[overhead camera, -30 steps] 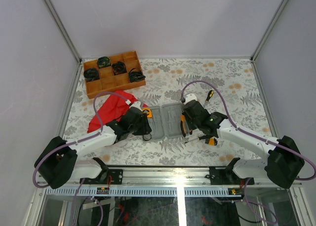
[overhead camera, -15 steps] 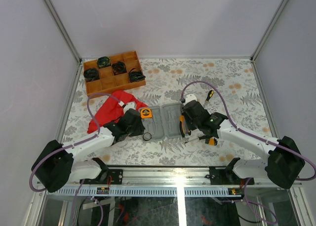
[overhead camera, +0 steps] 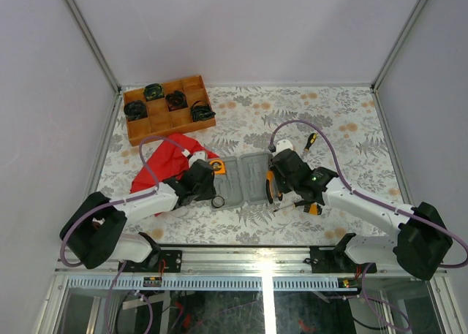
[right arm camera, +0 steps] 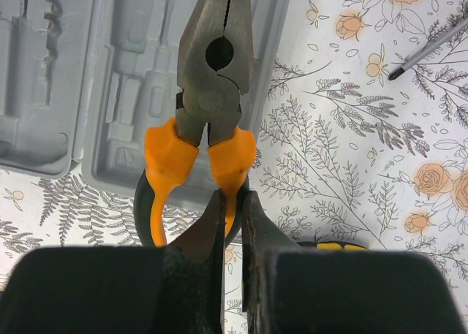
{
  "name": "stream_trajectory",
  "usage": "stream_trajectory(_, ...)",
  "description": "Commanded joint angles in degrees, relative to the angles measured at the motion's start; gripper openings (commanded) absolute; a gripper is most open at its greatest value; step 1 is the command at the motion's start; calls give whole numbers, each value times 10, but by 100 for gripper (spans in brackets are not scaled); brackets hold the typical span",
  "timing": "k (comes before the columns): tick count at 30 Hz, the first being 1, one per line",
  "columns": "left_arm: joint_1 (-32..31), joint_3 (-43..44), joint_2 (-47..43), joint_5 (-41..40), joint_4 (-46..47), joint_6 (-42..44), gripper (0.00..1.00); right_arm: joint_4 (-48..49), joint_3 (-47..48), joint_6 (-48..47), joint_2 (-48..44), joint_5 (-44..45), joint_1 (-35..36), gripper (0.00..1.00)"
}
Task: Sort the tools into containers
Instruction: Place the pliers in the storage box.
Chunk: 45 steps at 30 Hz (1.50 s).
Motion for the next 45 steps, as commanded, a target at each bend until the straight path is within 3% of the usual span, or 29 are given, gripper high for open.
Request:
stream_trajectory(1, 8, 8, 35, 11, 19, 28, 28, 28, 10, 11, -24, 7, -4, 0)
stream_trajectory(6, 17, 20, 52, 15, 21, 40, 11, 25, 19, 1, -17, 14, -4, 0)
stream_trajectory(11, 24, 27, 53, 18, 18, 46, 8, -4, 58, -16, 27, 17, -18, 0)
stream_trajectory(21, 24, 12, 34, 19, 10, 31, 29, -13, 107, -29, 127, -23, -54, 0)
stream_trajectory(45, 24, -7, 20, 26, 21, 17, 31, -78, 161, -9, 250, -29, -69, 2)
